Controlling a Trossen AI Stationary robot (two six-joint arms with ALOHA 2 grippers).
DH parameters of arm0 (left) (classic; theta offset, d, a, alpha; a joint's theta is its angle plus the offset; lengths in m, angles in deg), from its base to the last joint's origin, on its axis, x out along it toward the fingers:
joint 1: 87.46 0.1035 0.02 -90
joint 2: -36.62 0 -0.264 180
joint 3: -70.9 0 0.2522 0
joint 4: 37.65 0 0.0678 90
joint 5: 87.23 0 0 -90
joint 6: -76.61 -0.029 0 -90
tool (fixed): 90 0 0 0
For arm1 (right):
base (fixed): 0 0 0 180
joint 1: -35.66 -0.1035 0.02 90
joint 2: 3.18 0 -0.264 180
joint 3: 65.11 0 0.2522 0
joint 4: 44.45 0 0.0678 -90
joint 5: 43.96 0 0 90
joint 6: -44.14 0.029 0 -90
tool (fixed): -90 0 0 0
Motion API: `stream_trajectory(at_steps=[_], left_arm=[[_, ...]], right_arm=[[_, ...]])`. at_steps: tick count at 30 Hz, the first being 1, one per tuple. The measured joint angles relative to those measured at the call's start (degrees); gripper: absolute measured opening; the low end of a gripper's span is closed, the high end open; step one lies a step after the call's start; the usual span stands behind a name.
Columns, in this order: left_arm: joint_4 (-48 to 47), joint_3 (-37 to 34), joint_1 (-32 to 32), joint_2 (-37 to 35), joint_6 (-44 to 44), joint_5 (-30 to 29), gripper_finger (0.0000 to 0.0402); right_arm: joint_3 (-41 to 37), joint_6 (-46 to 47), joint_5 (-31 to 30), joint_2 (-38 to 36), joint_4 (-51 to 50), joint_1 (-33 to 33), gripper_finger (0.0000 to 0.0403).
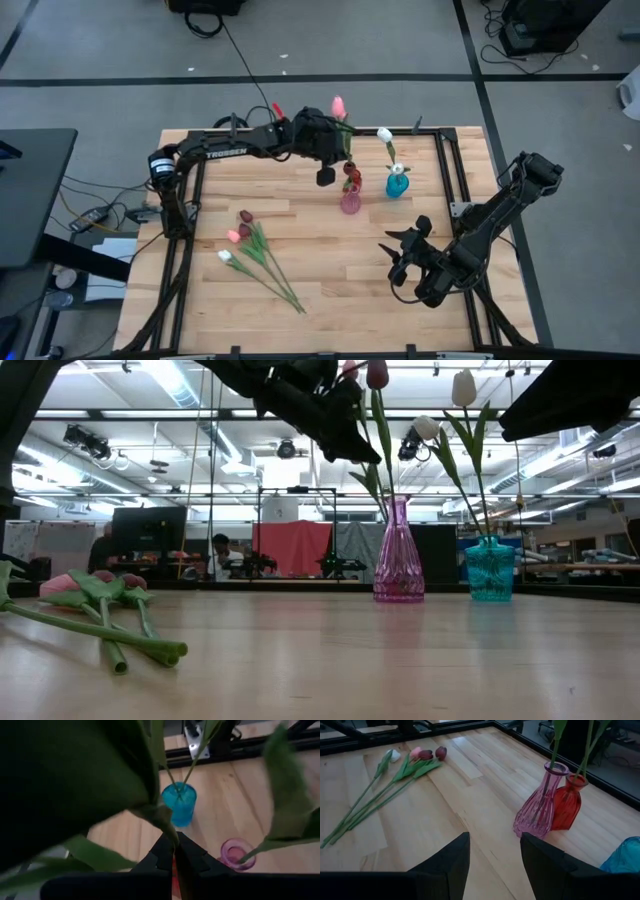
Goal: Sort flowers into vase by color
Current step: Put the top pink flower into the red vase
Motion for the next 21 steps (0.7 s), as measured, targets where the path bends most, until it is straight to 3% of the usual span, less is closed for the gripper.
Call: stream_trajectory(at_steps=[21], left_arm=[[-0.2, -1.8, 0.2, -2.7, 1.2, 1.5, 0.001]], right_arm=[[0.0, -0.4, -0.4, 0.0, 0.1, 0.1, 0.0185]])
